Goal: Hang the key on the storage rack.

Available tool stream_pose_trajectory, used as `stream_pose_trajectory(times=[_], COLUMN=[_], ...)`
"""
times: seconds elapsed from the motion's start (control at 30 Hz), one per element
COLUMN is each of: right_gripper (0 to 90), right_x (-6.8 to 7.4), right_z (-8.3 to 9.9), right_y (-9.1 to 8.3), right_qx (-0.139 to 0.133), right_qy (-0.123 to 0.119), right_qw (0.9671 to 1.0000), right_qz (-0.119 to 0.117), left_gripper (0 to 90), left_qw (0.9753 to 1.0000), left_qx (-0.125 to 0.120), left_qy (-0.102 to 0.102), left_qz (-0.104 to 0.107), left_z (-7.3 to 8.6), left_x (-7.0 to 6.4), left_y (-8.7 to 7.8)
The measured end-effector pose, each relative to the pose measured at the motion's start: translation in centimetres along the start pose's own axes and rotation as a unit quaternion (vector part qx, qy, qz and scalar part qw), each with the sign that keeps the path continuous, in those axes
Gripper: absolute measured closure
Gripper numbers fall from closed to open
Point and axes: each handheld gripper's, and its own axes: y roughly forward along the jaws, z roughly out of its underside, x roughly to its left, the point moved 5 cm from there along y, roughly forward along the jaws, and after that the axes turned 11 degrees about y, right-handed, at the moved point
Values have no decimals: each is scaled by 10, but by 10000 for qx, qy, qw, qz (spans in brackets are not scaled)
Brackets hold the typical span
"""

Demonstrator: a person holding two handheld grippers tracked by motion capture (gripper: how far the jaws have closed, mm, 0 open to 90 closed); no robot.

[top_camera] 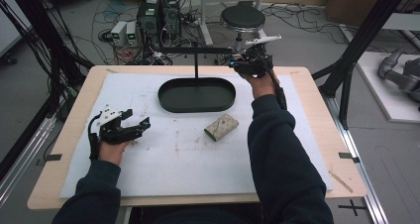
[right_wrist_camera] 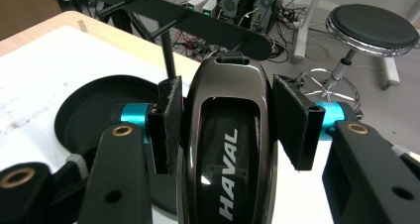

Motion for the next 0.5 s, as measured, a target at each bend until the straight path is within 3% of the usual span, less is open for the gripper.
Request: stream_pose_trajectory(times=[0.17,0.47,0.5], right_gripper=[497,496,497], right_x=[-2,4,4], right_z=[-3,-10,-12], right_y=[2,-1,-1], right_qx=[-3,-135,-129], right_qy=[69,-54,-113], right_qw=[10000,9999,9999], right_qz=[-14,-74,23], left_gripper=[217,217,218], left_qw=[10000,10000,10000], left_qx=[14,4,11], left_qy=[23,5,17], left_qz=[19,11,18], left_z=[0,0,0], left_x=[0,0,0], left_y=[0,0,0])
